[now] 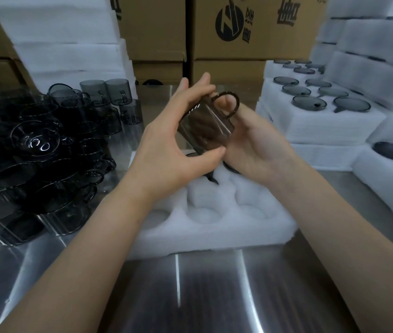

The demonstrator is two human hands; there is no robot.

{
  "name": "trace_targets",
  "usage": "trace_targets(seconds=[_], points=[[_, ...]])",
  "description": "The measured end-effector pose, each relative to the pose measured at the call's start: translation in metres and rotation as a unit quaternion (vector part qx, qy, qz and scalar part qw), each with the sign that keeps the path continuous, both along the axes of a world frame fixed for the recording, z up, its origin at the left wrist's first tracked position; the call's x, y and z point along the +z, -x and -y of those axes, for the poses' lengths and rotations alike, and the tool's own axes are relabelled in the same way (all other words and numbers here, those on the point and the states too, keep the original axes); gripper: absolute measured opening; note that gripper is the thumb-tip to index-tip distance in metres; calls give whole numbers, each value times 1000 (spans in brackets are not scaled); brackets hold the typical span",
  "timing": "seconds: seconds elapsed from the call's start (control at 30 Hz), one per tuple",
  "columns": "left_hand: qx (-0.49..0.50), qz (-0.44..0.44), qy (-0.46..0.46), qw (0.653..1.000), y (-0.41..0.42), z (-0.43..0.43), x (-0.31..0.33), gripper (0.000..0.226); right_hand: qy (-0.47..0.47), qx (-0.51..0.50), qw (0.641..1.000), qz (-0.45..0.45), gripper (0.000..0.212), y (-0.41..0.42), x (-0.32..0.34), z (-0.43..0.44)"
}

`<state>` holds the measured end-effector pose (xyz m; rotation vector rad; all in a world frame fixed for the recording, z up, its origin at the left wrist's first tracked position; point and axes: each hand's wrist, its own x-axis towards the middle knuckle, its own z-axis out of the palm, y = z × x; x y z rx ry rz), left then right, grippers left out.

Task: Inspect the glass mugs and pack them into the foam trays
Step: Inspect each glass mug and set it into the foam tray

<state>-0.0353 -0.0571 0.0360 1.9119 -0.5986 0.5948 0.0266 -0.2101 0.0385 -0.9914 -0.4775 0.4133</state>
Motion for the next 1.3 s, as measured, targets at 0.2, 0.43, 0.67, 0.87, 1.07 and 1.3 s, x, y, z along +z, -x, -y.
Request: trace_targets(seconds=[0.2, 0.43, 0.67, 0.87, 1.07, 1.3], points=[[-1, -19, 14, 1000, -3, -5, 3, 71, 12, 95, 995, 8, 36, 0, -1, 5], [25, -46, -10, 999, -3, -7, 3, 87, 33, -69, 997, 33, 38, -2, -3, 2], [-1, -45, 17, 999, -5, -8, 3, 91, 51, -113, 992, 31, 17, 2, -1, 2], [-25, -53, 168, 984, -7, -12, 7, 59, 77, -136, 980, 124, 45, 13, 4, -2], [14, -91, 204, 975, -9, -22, 7, 38, 221, -217, 846, 435, 65, 25, 1, -10], [59, -151, 138, 977, -9, -23, 9, 54, 287, -271, 825, 403, 39, 33, 13, -10]])
